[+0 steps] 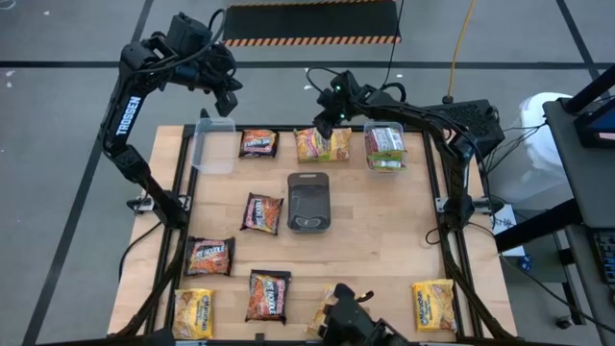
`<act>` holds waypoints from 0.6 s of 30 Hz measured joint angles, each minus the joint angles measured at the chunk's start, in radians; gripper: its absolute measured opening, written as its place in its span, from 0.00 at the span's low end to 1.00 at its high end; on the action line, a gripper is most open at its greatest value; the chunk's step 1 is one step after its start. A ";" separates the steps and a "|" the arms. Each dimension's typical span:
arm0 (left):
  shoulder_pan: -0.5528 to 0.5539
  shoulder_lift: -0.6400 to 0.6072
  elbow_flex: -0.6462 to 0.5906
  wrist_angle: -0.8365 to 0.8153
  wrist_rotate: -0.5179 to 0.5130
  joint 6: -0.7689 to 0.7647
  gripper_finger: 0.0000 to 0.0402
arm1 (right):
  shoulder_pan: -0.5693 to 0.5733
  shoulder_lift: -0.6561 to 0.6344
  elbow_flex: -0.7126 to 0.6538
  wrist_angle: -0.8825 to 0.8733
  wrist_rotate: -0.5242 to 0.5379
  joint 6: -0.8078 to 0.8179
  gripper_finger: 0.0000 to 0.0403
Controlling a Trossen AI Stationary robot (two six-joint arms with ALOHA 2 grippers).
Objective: Sort Maruchan noodles
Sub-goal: Put the green noodle pack into the right transparent bin
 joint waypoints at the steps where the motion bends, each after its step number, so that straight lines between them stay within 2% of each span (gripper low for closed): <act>1: 0.000 0.000 0.000 0.000 0.000 0.000 0.02 | -0.005 0.003 0.000 -0.007 0.002 0.026 0.17; 5: 0.000 0.000 0.000 0.000 0.000 0.000 0.02 | -0.013 0.015 0.001 0.001 0.006 0.077 0.17; 9: 0.000 0.000 0.000 -0.001 0.000 0.000 0.02 | -0.016 0.018 0.000 -0.012 0.082 0.086 0.17; 13: 0.000 0.000 0.000 -0.004 0.000 0.001 0.02 | -0.016 0.017 0.000 -0.013 0.075 0.106 0.17; 15: 0.000 0.000 0.000 -0.004 0.000 0.003 0.02 | -0.016 0.017 0.000 -0.014 0.077 0.043 0.17; 18: 0.000 0.000 0.000 -0.004 0.000 0.004 0.02 | -0.011 0.017 -0.010 -0.005 0.085 -0.141 0.17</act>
